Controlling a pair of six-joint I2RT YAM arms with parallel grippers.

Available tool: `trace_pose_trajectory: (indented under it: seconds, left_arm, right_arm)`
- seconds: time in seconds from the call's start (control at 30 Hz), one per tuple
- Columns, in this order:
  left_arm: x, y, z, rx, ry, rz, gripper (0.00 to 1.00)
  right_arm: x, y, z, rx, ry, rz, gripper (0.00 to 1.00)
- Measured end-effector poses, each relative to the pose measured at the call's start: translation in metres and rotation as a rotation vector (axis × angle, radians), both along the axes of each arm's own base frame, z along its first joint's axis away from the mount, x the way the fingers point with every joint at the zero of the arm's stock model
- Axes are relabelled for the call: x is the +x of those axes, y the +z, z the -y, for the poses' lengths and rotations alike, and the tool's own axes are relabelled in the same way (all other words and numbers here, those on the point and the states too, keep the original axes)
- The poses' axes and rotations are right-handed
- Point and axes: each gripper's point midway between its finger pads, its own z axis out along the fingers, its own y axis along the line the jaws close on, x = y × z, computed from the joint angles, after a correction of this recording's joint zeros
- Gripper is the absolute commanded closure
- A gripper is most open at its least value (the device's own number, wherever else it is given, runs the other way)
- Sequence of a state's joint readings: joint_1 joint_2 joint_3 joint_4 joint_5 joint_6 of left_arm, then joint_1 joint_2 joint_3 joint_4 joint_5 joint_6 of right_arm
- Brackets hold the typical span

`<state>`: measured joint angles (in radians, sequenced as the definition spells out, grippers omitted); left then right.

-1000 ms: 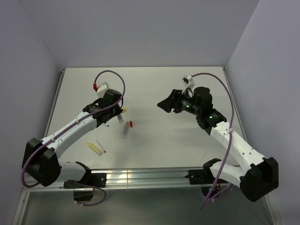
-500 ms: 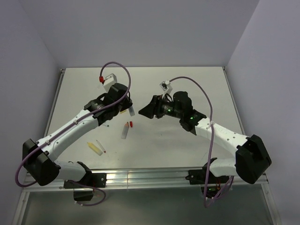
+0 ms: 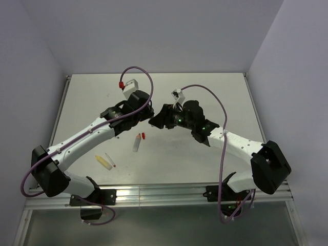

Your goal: Insert the pens into the pen caps

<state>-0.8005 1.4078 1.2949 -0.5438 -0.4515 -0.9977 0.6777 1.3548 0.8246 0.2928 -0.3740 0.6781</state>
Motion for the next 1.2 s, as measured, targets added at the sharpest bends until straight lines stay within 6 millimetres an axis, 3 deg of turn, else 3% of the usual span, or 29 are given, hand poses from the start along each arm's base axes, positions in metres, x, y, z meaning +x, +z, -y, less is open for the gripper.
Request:
trace_pose_trajectory:
  seconds: [0.6,0.73,0.77,0.83,0.87,0.9,0.97,1.0,1.07,1.2]
  left_arm:
    - [-0.004,0.003,0.017,-0.026,-0.018,0.016,1.0]
    - [-0.005,0.005,0.019,-0.031,-0.021,0.021,1.0]
    - [-0.005,0.005,0.02,-0.033,-0.022,0.024,1.0]
    - [-0.004,0.007,0.021,-0.039,-0.022,0.029,1.0]
    - [-0.004,0.007,0.021,-0.041,-0.022,0.031,0.98]
    - [-0.004,0.007,0.021,-0.04,-0.022,0.031,0.88]
    - [-0.003,0.008,0.02,-0.038,-0.017,0.036,0.8]
    - [-0.002,0.008,0.02,-0.037,-0.015,0.039,0.68]
    - [-0.002,0.008,0.019,-0.029,-0.009,0.044,0.57]
    - [-0.001,0.012,0.01,-0.008,0.018,0.059,0.48]
  right_arm:
    - [0.006,0.003,-0.005,0.004,-0.019,-0.016,0.57]
    - [0.007,0.004,-0.005,0.0,-0.024,-0.017,0.73]
    - [0.008,0.004,-0.005,-0.002,-0.029,-0.018,0.84]
    - [0.01,0.003,-0.003,-0.001,-0.044,-0.033,0.97]
    - [0.011,0.003,-0.003,-0.004,-0.049,-0.034,1.0]
    - [0.011,0.003,-0.003,-0.006,-0.051,-0.037,1.0]
    - [0.011,0.004,-0.003,-0.009,-0.053,-0.038,1.0]
    - [0.012,0.004,-0.003,-0.01,-0.055,-0.038,1.0]
    - [0.012,0.004,-0.003,-0.013,-0.057,-0.038,1.0]
    - [0.012,-0.001,0.0,-0.039,-0.067,-0.036,1.0]
